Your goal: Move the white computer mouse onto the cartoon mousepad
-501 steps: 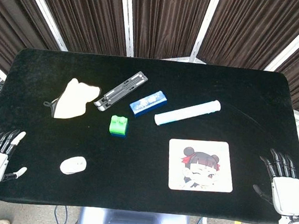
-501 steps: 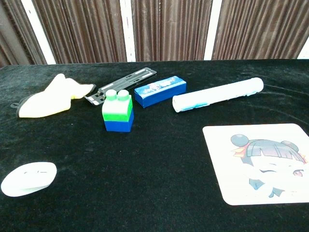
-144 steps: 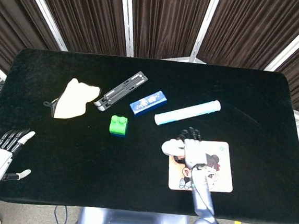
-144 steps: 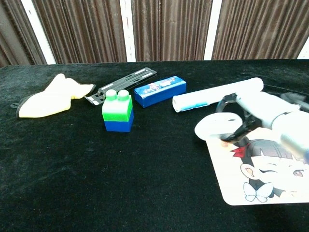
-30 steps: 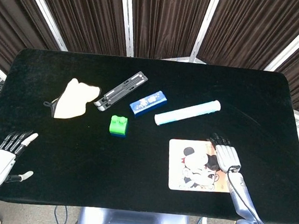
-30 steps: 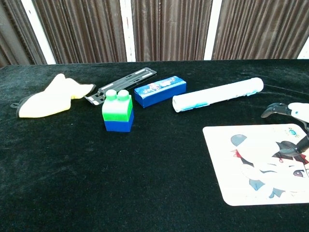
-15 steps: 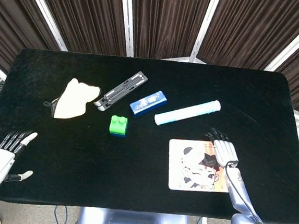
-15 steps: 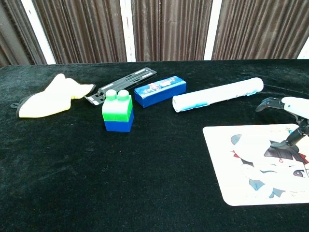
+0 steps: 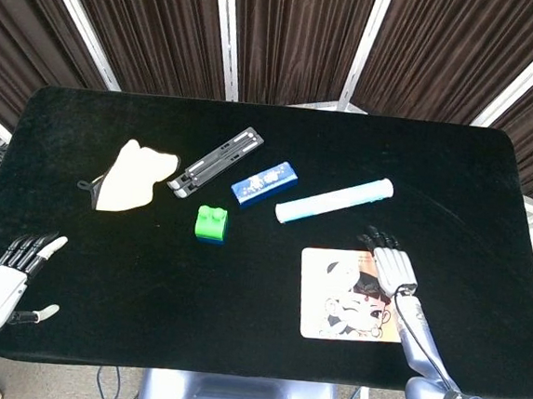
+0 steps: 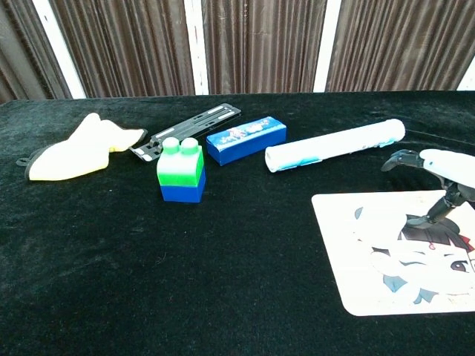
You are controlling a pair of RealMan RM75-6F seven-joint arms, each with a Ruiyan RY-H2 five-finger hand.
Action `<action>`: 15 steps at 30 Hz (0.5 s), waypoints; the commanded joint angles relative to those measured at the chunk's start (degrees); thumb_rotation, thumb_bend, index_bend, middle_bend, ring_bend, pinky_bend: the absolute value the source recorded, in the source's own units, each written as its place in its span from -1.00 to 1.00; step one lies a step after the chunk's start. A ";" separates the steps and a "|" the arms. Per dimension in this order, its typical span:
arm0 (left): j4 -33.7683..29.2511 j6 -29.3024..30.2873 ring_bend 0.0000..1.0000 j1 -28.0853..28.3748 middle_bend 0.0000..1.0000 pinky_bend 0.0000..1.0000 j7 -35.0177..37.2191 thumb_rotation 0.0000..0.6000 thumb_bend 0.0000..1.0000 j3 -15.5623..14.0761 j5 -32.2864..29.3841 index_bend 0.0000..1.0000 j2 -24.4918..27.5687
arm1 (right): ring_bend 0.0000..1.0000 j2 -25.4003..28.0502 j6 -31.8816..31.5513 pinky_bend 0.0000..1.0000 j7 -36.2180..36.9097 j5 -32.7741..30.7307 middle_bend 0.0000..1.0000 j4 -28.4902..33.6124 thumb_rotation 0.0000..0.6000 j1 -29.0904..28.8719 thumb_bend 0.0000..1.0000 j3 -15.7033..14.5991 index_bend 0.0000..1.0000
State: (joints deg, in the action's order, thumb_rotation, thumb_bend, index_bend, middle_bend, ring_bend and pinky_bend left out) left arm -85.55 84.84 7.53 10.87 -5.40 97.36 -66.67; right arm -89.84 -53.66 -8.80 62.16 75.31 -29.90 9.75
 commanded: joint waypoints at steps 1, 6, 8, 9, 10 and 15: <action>0.04 0.01 -1.00 0.00 -1.00 -1.00 0.02 1.00 -0.79 0.00 -0.01 -1.00 0.01 | -1.00 -0.17 -0.01 -1.00 0.07 0.00 -1.00 0.02 1.00 -0.17 -0.65 0.16 -0.73; 0.07 -0.21 -1.00 0.08 -1.00 -1.00 0.06 1.00 -0.79 0.00 -0.09 -1.00 -0.02 | -1.00 -0.72 0.27 -1.00 -0.10 -0.25 -1.00 0.09 1.00 -0.55 -0.67 0.25 -0.73; 0.08 -0.28 -1.00 0.10 -1.00 -1.00 0.01 1.00 -0.78 -0.04 -0.06 -1.00 -0.04 | -1.00 -1.03 0.43 -1.00 -0.18 -0.46 -1.00 0.04 1.00 -0.74 -0.67 0.35 -0.73; 0.08 -0.28 -1.00 0.10 -1.00 -1.00 0.03 1.00 -0.79 -0.05 -0.07 -1.00 -0.05 | -1.00 -1.17 0.52 -1.00 -0.25 -0.55 -1.00 -0.02 1.00 -0.85 -0.67 0.38 -0.73; 0.07 -0.27 -1.00 0.09 -1.00 -1.00 0.10 1.00 -0.79 -0.06 -0.06 -1.00 -0.02 | -1.00 -1.32 0.64 -1.00 -0.37 -0.63 -1.00 -0.13 1.00 -0.99 -0.67 0.41 -0.73; 0.05 -0.28 -1.00 0.10 -1.00 -1.00 0.19 1.00 -0.79 -0.12 0.01 -1.00 0.03 | -1.00 -1.90 1.02 -1.00 -0.71 -0.96 -1.00 -0.64 1.00 -1.49 -0.67 0.53 -0.73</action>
State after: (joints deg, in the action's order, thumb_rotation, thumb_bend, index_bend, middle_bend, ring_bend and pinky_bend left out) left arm -85.50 84.56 7.63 11.06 -5.51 97.37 -66.64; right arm -91.71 -52.66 -9.48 61.22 74.70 -31.37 10.27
